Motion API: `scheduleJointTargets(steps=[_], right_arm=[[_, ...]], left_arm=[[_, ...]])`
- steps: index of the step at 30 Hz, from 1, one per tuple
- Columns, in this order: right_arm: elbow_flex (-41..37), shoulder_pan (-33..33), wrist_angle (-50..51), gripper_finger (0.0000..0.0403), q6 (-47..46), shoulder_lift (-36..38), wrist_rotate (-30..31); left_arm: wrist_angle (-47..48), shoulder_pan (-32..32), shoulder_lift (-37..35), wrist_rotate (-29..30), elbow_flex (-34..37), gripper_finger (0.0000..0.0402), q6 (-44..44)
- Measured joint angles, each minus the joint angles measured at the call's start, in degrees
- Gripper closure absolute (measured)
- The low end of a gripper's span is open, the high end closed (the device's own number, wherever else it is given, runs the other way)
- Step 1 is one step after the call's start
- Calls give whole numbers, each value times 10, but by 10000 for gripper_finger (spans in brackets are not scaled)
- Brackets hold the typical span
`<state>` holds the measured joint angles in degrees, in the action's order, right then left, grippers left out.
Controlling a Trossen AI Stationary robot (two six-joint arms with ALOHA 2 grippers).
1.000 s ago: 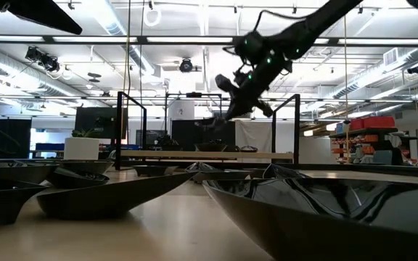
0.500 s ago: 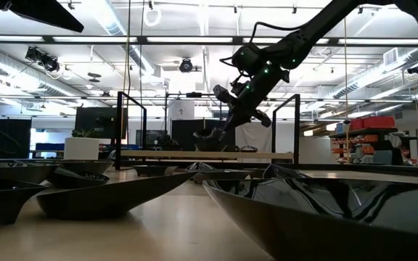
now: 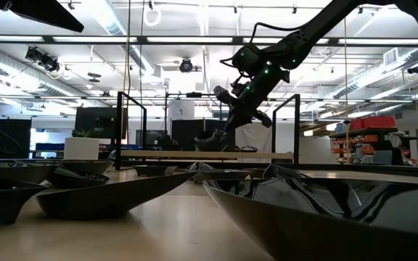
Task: Pick & Place Mini shaped plates
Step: Stack the black leaf shaped bowl on top of the other black leaf shaped bowl on the shelf
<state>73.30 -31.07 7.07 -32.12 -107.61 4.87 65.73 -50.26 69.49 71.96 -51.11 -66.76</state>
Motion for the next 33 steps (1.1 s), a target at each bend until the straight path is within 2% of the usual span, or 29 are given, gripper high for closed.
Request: scheduleJointTargets(steps=[21,26,33], right_arm=[[0,0,10,389,0,-20,-15],[0,0,-9,359,8,-41,-14],[0,0,-52,277,18,-41,-14]], left_arm=[[0,0,0,0,0,388,0],[0,0,0,0,0,388,0],[0,0,0,0,0,388,0]])
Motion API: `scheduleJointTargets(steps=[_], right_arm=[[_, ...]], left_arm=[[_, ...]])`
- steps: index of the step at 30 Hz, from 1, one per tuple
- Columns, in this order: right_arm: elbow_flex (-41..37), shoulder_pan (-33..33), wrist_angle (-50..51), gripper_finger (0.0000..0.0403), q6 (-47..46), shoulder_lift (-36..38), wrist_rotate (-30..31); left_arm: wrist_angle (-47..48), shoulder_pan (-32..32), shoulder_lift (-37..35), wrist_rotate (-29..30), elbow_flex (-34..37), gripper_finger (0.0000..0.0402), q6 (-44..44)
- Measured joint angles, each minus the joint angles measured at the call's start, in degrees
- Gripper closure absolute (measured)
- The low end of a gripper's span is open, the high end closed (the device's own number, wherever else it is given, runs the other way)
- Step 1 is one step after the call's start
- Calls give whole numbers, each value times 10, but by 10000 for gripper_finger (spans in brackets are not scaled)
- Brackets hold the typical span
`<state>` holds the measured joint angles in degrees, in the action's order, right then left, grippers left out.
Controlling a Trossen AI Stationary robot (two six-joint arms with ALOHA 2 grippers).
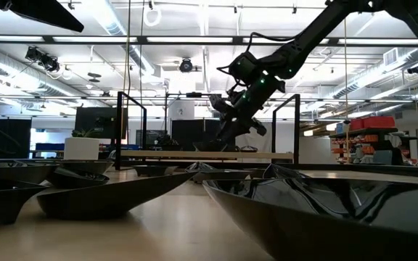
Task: Pick & Place Mini shaped plates
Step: Stack the black leaf shaped bowl on top of the other black leaf shaped bowl on the shelf
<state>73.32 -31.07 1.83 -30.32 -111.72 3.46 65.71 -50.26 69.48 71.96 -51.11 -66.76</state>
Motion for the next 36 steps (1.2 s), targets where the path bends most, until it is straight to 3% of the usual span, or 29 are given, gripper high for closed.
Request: scheduleJointTargets(steps=[4,9,14,24,32,36], right_arm=[[0,7,-17,245,27,6,-17],[0,45,-31,243,93,40,-9],[1,87,-28,274,162,61,-20],[1,120,36,396,215,39,-60],[1,108,37,394,225,-1,-74],[1,104,46,399,233,-7,-50]], left_arm=[[0,0,0,0,0,388,0],[0,7,0,1,0,388,1],[0,24,0,2,0,388,1],[-1,63,0,2,0,388,1],[-1,75,0,2,0,388,4],[-1,75,0,2,0,388,4]])
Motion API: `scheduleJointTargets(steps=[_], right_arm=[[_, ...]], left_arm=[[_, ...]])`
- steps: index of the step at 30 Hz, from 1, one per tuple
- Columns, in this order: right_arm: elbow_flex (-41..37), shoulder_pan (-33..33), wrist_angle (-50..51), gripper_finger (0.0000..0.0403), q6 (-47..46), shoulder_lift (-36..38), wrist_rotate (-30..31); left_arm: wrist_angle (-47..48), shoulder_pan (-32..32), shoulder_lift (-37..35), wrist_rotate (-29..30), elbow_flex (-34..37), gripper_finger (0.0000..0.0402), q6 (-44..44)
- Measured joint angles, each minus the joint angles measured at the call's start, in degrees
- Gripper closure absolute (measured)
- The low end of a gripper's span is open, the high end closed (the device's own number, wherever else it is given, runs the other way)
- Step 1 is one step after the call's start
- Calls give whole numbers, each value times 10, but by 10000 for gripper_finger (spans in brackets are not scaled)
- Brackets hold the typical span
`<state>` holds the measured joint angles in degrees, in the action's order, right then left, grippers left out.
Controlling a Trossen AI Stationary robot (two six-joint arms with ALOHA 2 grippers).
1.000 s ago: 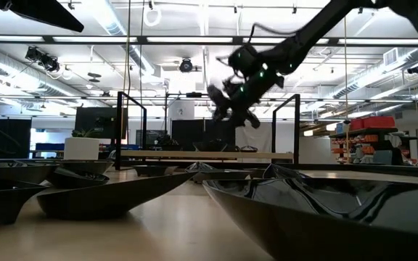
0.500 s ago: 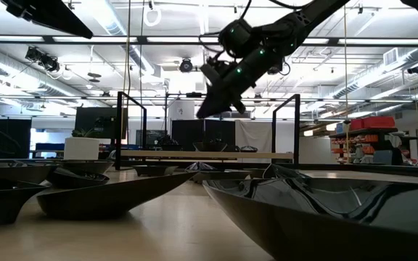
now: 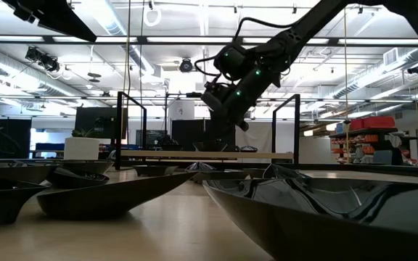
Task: Pick & Place Mini shaped plates
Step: Stack the black leaf shaped bowl on top of the other black leaf shaped bowl on the shelf, then stack the black teardrop shape bowl on top of the other black teardrop shape bowl on the shelf
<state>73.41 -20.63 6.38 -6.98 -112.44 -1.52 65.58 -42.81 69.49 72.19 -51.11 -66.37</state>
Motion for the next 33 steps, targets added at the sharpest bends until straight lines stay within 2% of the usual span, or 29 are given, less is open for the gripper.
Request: scheduleJointTargets(steps=[10,19,24,29,33], right_arm=[[0,-20,1,399,-8,-3,52],[-1,-2,11,395,-5,5,53],[-1,45,13,399,4,42,57],[0,132,4,401,10,91,111],[0,222,52,401,36,111,158]], left_arm=[[0,0,0,-11,0,388,2],[0,0,0,-15,0,388,1],[-1,0,0,-15,0,388,1],[-4,0,0,-15,0,388,0],[-9,0,0,-15,0,388,0]])
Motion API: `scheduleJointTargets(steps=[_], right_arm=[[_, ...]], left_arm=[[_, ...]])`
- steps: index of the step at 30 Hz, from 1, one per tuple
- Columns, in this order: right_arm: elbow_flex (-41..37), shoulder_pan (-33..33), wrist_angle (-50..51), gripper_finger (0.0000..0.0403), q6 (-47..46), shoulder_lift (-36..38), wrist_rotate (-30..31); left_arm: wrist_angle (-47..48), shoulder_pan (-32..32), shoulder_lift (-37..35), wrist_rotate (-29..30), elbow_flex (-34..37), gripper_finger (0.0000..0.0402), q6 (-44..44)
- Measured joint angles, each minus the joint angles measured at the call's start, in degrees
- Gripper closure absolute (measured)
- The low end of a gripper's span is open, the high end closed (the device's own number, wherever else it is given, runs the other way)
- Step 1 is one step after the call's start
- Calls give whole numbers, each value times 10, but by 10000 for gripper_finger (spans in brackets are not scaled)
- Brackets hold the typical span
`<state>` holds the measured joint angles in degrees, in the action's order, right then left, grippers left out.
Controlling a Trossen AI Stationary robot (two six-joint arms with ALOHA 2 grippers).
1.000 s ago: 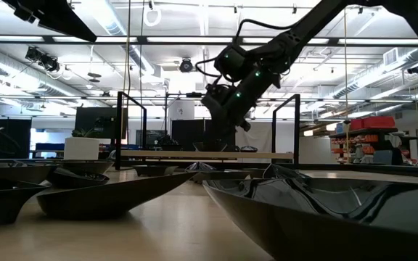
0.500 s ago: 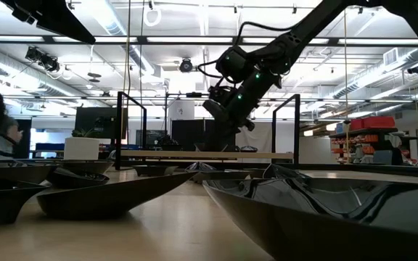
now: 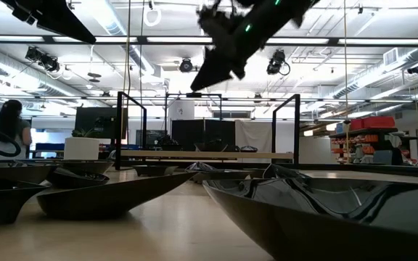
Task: Pick & Place Mini shaped plates
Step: Stack the black teardrop shape bowl on top of the other black teardrop shape bowl on the shelf
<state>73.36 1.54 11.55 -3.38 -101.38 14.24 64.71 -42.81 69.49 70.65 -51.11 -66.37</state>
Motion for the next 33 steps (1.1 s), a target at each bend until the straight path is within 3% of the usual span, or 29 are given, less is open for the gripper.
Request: scheduleJointTargets(steps=[6,11,16,21,25,33], right_arm=[[0,116,108,401,-78,2,18],[0,173,216,388,-283,2,17],[-3,202,323,332,-446,2,8],[-58,214,252,259,-517,2,1],[-122,208,144,226,-551,1,-11],[-182,195,51,253,-577,-3,-12]], left_arm=[[-2,-1,0,-1,0,388,0],[-3,-1,0,-3,0,388,0],[-4,-1,0,-3,0,388,0],[-6,-1,0,-3,0,388,0],[-7,-1,0,-3,0,388,1],[-7,-1,0,-3,0,388,1]])
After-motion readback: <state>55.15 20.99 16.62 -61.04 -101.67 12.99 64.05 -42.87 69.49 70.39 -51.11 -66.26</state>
